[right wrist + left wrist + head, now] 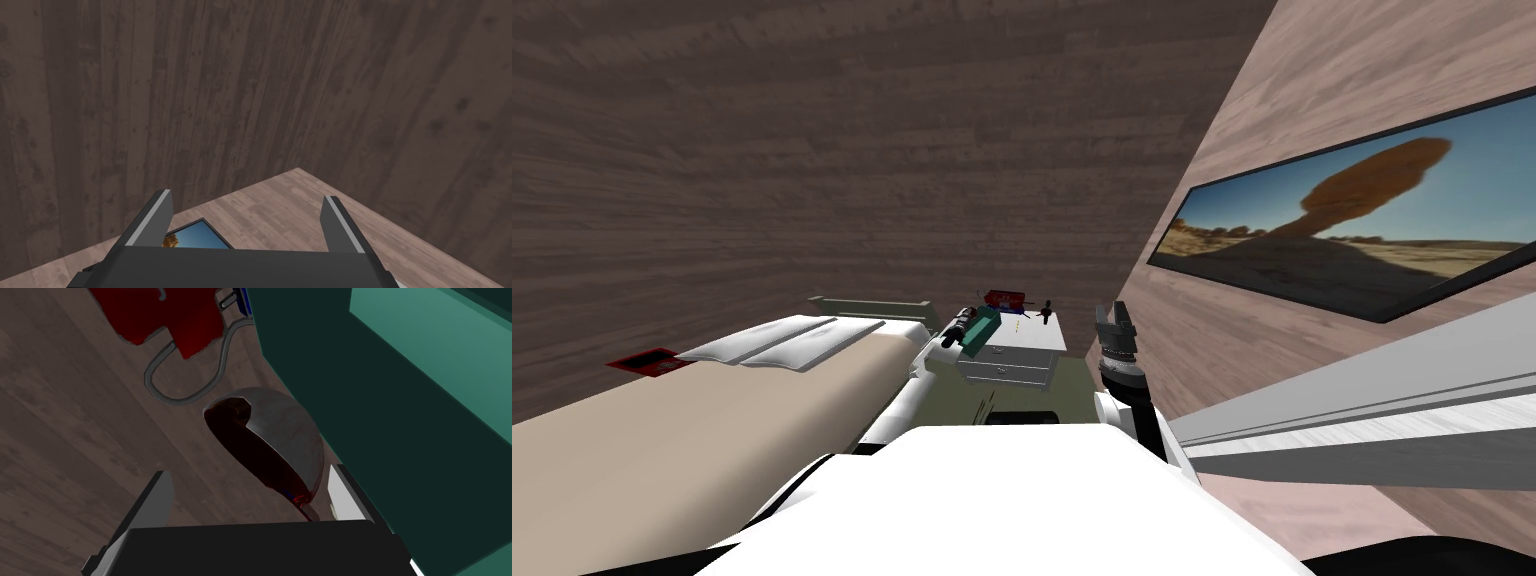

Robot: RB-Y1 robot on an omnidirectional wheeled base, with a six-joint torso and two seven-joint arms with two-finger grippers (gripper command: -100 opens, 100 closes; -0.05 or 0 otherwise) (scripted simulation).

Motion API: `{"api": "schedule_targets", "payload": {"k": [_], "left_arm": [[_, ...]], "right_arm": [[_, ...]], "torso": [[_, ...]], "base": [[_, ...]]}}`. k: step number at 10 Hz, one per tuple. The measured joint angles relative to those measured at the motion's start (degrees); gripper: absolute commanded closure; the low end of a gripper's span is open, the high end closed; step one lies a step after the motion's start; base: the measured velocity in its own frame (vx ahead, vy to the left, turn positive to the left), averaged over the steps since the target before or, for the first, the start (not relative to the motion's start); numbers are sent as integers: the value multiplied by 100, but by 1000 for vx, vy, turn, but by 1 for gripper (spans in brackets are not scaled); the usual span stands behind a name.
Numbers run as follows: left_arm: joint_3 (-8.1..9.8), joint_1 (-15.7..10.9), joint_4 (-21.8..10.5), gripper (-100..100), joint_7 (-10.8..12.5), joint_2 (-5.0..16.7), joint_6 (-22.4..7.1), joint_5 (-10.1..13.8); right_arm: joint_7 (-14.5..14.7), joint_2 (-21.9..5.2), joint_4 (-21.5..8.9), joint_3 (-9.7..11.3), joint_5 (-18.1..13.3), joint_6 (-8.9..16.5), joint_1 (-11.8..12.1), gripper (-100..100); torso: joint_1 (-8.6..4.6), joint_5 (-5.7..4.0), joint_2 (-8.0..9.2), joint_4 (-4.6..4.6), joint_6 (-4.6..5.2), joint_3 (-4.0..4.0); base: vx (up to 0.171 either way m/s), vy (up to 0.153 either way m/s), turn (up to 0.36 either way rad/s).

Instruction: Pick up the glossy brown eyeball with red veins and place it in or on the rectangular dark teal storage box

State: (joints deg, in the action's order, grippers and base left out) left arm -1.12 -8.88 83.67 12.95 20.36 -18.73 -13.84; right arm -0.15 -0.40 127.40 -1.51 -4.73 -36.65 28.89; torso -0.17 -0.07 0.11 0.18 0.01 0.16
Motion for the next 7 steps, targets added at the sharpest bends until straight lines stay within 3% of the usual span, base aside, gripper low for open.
{"api": "schedule_targets", "payload": {"k": [7], "left_arm": [[-145, -172, 622, -100, 130, 255, -889, 150]], "right_arm": [[0, 0, 0, 0, 0, 0, 0, 0]], "torso": [[-4, -4, 10, 9, 6, 9]], "base": [[-18, 25, -38]]}}
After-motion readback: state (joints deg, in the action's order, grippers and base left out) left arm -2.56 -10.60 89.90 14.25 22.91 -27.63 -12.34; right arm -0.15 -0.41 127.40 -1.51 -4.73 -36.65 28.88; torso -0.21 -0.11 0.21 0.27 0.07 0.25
